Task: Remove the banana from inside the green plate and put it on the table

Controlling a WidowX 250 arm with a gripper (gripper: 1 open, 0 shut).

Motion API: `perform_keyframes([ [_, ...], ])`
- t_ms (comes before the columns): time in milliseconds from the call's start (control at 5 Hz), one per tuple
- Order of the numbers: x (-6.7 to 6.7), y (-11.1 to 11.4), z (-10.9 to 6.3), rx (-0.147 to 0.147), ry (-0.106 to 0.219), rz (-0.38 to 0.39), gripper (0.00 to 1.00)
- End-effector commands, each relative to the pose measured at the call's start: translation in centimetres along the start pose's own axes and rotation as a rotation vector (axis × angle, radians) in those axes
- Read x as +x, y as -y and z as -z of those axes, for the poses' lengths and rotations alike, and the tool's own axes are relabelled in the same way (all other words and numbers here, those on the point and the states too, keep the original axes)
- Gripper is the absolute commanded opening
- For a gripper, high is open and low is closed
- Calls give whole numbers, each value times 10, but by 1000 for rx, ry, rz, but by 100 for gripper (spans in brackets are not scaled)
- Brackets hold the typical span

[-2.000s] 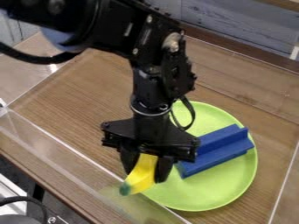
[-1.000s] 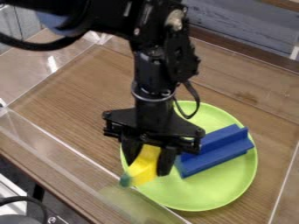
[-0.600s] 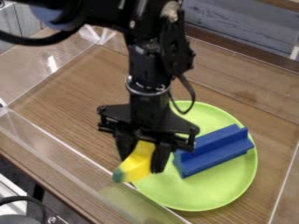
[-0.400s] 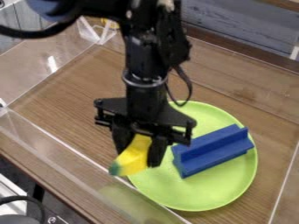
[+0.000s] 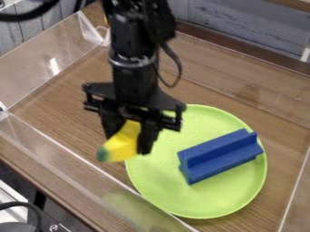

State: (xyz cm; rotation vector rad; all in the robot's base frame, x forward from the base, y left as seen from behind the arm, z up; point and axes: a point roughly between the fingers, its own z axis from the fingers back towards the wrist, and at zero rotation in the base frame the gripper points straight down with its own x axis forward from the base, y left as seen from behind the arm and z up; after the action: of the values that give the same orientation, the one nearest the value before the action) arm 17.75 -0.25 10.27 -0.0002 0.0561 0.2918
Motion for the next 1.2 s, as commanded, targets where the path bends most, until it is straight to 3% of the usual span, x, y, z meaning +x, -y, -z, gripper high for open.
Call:
perform_keyframes([
  [0, 13, -16, -12, -3, 52, 24, 0],
  [400, 18, -40, 1, 13, 56, 35, 0],
  [1000, 16, -54, 20, 27, 58, 60, 0],
])
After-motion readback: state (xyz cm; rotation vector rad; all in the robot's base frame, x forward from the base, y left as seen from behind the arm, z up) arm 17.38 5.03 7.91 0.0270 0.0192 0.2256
